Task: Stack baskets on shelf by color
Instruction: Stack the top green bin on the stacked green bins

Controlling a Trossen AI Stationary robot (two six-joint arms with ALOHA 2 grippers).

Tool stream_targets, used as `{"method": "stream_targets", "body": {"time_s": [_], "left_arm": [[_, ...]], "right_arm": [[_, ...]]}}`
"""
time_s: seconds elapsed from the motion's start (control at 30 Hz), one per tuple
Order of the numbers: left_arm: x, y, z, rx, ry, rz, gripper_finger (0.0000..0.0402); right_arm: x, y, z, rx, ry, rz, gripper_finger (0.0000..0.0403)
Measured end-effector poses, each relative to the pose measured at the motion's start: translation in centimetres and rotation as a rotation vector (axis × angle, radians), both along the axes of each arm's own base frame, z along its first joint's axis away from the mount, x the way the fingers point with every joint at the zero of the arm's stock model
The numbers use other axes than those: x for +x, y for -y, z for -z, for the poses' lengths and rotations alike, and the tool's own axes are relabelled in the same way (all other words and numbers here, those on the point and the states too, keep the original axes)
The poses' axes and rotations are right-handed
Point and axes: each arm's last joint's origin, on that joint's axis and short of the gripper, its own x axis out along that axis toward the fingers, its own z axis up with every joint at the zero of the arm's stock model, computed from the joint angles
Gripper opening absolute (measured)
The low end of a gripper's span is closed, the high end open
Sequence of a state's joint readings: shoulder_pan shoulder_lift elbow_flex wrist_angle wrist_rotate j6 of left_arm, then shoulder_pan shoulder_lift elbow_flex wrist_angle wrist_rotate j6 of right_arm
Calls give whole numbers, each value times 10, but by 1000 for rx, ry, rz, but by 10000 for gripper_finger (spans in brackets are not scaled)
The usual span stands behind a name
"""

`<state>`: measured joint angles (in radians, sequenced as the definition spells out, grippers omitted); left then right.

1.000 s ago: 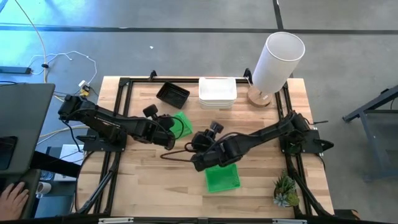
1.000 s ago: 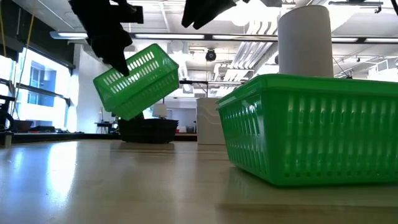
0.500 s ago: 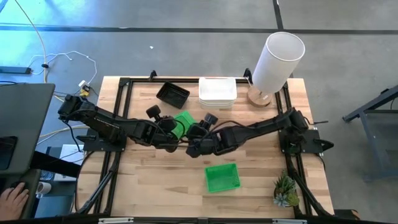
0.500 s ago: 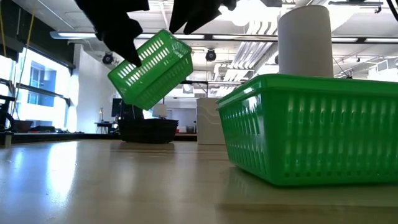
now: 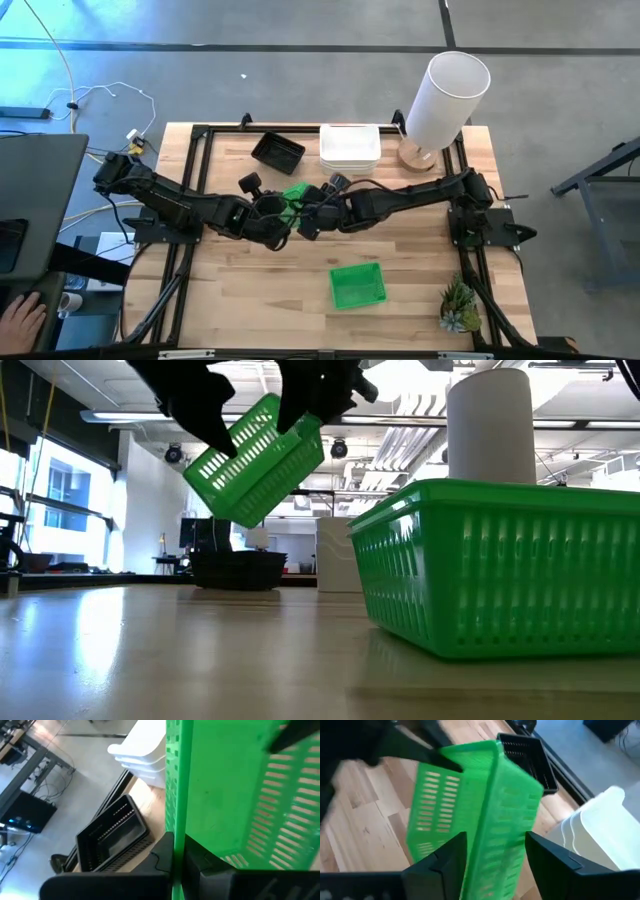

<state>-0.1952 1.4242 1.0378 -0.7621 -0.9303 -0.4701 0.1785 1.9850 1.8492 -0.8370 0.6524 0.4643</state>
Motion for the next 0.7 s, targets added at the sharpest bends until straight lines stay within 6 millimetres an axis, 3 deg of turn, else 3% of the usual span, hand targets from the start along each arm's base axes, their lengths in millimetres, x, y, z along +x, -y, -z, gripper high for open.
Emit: {"method": "stream_targets", "body": {"time_s": [0.1,0.37,0.7], "left_arm": [[0,2,0,-1,7,10,0],[1,3,0,-10,-1,25,0],[3,4,-1,-28,21,35,33]], "right_arm": [[-1,2,1,20,-3,16,154],[-1,3,1,35,-7,20,13],[-3,3,3,69,10,70,2]]}}
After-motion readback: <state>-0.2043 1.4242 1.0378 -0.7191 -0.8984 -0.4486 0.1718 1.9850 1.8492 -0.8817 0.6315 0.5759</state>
